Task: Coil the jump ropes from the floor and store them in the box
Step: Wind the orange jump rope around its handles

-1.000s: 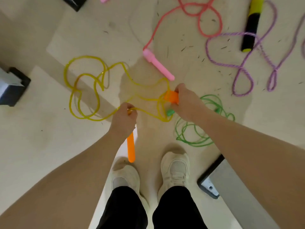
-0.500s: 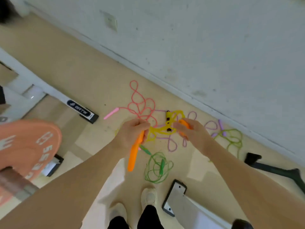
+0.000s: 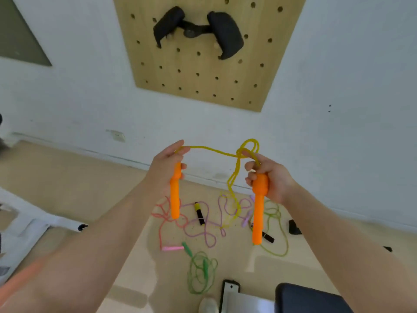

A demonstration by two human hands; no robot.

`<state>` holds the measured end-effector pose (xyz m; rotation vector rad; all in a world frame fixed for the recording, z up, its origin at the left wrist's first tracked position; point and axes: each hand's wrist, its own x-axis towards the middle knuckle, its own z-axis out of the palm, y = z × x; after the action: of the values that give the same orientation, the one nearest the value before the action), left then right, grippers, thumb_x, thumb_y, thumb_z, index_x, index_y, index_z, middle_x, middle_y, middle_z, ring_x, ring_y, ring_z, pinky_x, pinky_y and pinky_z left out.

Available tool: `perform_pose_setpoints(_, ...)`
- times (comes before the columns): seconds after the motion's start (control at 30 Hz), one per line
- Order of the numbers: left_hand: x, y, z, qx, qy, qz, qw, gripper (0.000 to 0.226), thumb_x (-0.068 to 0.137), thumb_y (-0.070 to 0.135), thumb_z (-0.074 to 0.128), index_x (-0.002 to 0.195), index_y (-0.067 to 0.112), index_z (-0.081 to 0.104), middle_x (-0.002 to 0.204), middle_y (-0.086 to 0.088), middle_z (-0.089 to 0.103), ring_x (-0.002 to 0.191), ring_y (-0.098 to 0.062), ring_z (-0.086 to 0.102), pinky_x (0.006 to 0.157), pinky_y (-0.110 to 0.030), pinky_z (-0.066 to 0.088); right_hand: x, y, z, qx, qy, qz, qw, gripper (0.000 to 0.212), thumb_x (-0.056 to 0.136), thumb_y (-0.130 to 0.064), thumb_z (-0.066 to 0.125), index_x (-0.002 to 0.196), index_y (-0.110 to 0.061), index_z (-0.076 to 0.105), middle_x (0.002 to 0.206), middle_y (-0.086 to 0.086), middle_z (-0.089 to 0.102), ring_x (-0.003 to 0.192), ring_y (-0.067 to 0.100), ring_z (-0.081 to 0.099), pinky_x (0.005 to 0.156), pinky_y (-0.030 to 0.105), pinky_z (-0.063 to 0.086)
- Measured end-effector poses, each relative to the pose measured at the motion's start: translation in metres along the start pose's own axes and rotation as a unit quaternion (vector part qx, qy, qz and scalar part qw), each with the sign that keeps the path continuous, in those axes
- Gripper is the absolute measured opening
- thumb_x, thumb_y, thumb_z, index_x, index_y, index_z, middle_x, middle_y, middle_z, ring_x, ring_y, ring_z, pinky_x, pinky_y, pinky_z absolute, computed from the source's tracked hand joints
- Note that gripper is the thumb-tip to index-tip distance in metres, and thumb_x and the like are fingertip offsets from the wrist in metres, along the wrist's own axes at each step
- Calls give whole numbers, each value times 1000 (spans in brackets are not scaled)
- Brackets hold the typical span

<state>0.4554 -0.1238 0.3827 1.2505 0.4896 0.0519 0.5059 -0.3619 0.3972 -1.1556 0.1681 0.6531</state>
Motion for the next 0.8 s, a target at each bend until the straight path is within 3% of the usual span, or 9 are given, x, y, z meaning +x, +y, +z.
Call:
perform_pose_setpoints(0.07, 5, -2, 11, 39, 49, -7, 998, 46, 89, -5, 44, 124, 22, 56, 105, 7, 65, 58, -9, 55, 47, -20, 39, -8, -15, -4, 113, 2, -29, 993, 67, 47, 8, 39, 108, -11, 59, 56, 2, 47, 33, 10, 39, 45, 17, 45)
perform_pose_setpoints(0.13, 10, -8, 19, 43, 80, -45, 995, 39, 87, -8, 46, 115, 15, 59, 77, 4, 69, 41, -6, 52, 39, -15, 34, -14, -29, -12, 165, 14, -60, 984, 70, 37, 5, 46, 105, -4, 57, 50, 1, 44, 31, 9, 37, 43, 14, 43)
perform_pose_setpoints(0.23, 8, -18, 27, 95, 71, -88, 989, 34, 83, -13, 38, 101, 7, 58, 45, -2, 62, 26, -7, 42, 33, -10, 31, -28, -42, -23, 23, 67, -58, 996, 39, 72, 5, 38, 104, -4, 58, 60, 2, 50, 32, 9, 38, 42, 14, 40)
perform_pose_setpoints(0.3, 0, -23, 37, 182, 24, -66, 981, 36, 82, -12, 37, 102, 7, 61, 57, -7, 63, 27, -6, 41, 32, -10, 28, -35, -46, -28, -77, 86, -43, 992, 23, 89, -5, 39, 97, -8, 61, 72, 5, 56, 33, 8, 39, 41, 14, 40)
perform_pose_setpoints(0.37, -9, -26, 50, 193, -30, -68, 978, 36, 83, -11, 39, 103, 7, 63, 70, -11, 63, 29, -7, 42, 33, -10, 29, -40, -48, -33, -94, 75, -29, 992, 20, 92, -4, 41, 101, -8, 58, 85, 9, 64, 34, 7, 42, 42, 16, 43)
perform_pose_setpoints(0.47, -15, -27, 72, 110, -94, -81, 986, 30, 86, -7, 44, 100, 10, 65, 85, -13, 67, 39, -9, 52, 39, -14, 38, -43, -46, -35, 21, 32, -19, 999, 26, 93, 4, 37, 111, -6, 52, 107, 16, 64, 47, 13, 59, 56, 27, 57)
perform_pose_setpoints(0.57, -21, -23, 95, 14, -140, -72, 987, 26, 90, 2, 50, 112, 14, 59, 99, -9, 68, 57, -14, 63, 51, -23, 48, -44, -41, -29, 115, 4, -20, 993, 24, 95, 0, 37, 114, 1, 51, 108, 22, 61, 80, 25, 70, 70, 37, 60)
perform_pose_setpoints(0.67, -30, -16, 111, 67, -187, -27, 980, 26, 93, 13, 52, 119, 18, 56, 108, -8, 68, 75, -19, 64, 55, -24, 52, -44, -32, -20, 2, -28, -43, 999, 31, 96, -9, 41, 125, -1, 49, 118, 19, 61, 104, 26, 61, 82, 33, 51)
perform_pose_setpoints(0.8, -41, -7, 119, 124, -280, -41, 951, 25, 98, 36, 41, 113, 28, 59, 94, -5, 68, 67, -17, 62, 62, -30, 49, -47, -20, -16, -210, -71, -83, 972, 28, 97, -10, 43, 125, -7, 48, 116, 7, 61, 106, 21, 61, 84, 26, 50)
